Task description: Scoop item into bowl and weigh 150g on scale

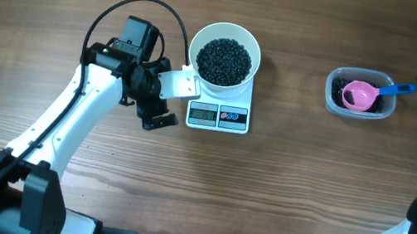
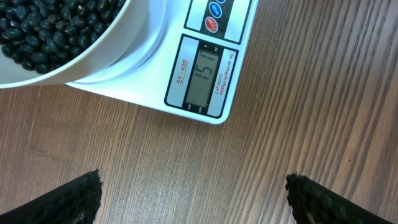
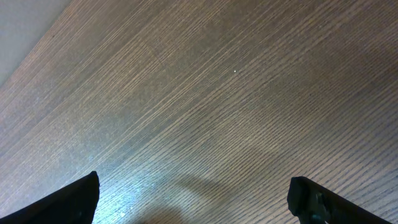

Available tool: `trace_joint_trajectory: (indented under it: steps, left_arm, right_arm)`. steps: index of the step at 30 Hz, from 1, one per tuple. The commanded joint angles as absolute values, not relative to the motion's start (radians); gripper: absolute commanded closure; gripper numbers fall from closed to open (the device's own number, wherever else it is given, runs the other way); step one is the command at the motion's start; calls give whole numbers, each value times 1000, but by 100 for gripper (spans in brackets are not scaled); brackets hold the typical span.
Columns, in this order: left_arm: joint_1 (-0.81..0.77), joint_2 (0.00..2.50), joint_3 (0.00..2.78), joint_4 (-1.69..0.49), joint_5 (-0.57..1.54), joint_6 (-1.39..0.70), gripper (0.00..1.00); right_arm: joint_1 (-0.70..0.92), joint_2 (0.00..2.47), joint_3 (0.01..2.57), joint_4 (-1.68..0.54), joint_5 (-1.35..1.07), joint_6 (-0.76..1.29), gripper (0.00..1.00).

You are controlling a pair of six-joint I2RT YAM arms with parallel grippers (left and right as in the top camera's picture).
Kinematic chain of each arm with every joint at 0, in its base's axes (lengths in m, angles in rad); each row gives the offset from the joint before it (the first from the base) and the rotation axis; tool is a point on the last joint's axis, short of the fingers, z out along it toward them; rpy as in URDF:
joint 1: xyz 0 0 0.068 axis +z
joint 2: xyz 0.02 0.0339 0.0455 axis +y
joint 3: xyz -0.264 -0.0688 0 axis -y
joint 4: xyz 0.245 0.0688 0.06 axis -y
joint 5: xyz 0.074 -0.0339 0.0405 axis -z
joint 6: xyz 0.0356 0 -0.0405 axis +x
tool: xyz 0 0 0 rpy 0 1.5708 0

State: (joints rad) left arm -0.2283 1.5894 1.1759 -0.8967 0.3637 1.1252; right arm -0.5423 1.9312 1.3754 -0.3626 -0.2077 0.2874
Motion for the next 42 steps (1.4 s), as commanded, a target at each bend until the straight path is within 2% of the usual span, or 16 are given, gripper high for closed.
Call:
trace_joint_trajectory:
  steps: [1, 37, 42]
  left_arm:
    - [-234, 1587, 1185, -897, 376, 1145, 0]
    - [-233, 1587, 1185, -897, 376, 1145, 0]
    - [-233, 1587, 1185, -897, 376, 1145, 0]
  right_arm:
    - [-542, 1907, 1382, -363, -191, 291, 0]
    - [-536, 1905, 1382, -363, -191, 291, 0]
    - [-485, 1792, 1382, -364, -187, 292, 0]
